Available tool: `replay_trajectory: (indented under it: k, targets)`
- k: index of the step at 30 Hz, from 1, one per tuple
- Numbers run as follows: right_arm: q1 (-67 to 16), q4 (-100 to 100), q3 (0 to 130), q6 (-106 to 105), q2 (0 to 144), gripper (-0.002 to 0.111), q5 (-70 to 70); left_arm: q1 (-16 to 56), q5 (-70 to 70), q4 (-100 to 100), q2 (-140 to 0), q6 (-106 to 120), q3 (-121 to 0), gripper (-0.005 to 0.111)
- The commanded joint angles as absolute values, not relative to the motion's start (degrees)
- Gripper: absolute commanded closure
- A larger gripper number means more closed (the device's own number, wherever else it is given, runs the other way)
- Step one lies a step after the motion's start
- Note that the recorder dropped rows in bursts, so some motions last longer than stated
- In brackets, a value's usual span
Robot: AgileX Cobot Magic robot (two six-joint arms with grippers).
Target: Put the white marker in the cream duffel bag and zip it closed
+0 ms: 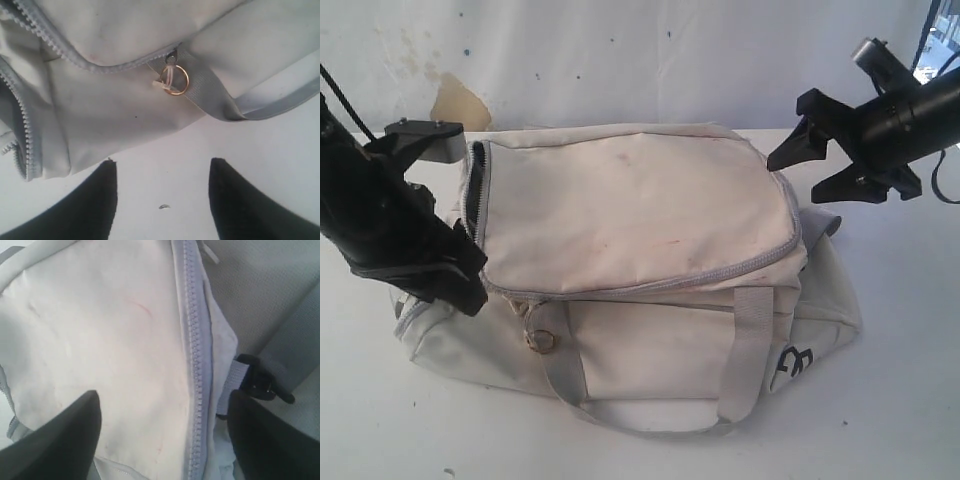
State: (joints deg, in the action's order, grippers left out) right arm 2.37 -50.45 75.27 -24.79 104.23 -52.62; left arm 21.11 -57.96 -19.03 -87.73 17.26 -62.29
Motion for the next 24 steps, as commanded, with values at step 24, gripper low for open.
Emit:
replay_trajectory:
  k: [24]
  targets:
    - [-5.7,-47.8,75.3,-43.7,97.0,0.042,-59.5,28.1,-25.5,-30.8,-88.5,26.4,-47.7,0.030]
